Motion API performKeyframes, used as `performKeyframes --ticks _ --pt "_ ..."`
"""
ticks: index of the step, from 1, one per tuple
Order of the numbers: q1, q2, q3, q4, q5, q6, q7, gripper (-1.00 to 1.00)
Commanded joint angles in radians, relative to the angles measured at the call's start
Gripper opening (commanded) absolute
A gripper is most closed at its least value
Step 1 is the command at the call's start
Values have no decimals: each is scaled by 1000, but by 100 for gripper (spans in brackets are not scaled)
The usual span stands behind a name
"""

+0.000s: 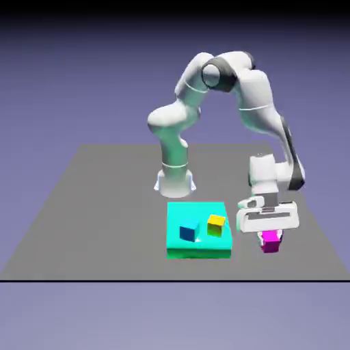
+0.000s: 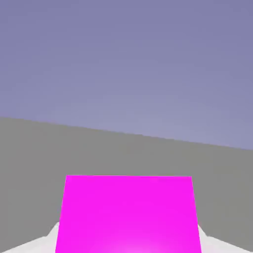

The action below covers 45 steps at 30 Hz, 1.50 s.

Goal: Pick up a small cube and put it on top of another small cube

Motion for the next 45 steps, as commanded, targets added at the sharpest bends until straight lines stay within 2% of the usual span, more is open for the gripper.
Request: performKeyframes --ticks 1,27,29,45 --pt "9 -35 -36 -18 -32 -23 -26 -100" --pt "251 -952 -979 -476 -901 -635 -683 -100" --pt "253 -961 -988 -481 -909 -641 -690 -100" --pt "832 -938 -1515 -443 -877 -415 -748 -100"
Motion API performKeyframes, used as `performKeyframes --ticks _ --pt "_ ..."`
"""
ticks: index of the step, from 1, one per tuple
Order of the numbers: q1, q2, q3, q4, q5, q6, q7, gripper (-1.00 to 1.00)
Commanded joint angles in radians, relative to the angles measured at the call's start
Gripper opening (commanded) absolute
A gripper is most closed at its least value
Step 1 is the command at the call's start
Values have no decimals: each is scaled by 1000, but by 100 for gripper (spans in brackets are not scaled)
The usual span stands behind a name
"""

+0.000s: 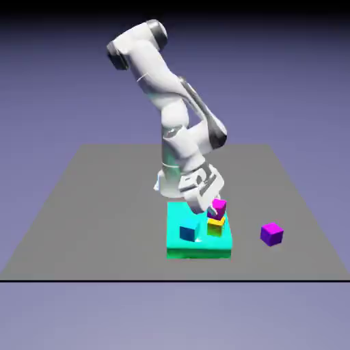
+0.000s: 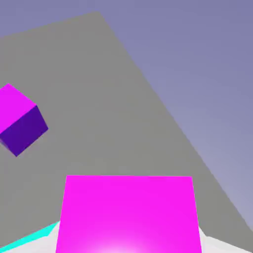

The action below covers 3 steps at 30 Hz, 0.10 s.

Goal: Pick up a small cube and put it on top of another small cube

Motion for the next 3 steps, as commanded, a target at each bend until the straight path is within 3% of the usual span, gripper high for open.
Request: performKeyframes --ticks 1,2,3 --pt "16 1 -15 1 1 7 -2 -100" --pt "16 1 -15 1 1 7 -2 100" --pt "16 1 -15 1 1 7 -2 100"
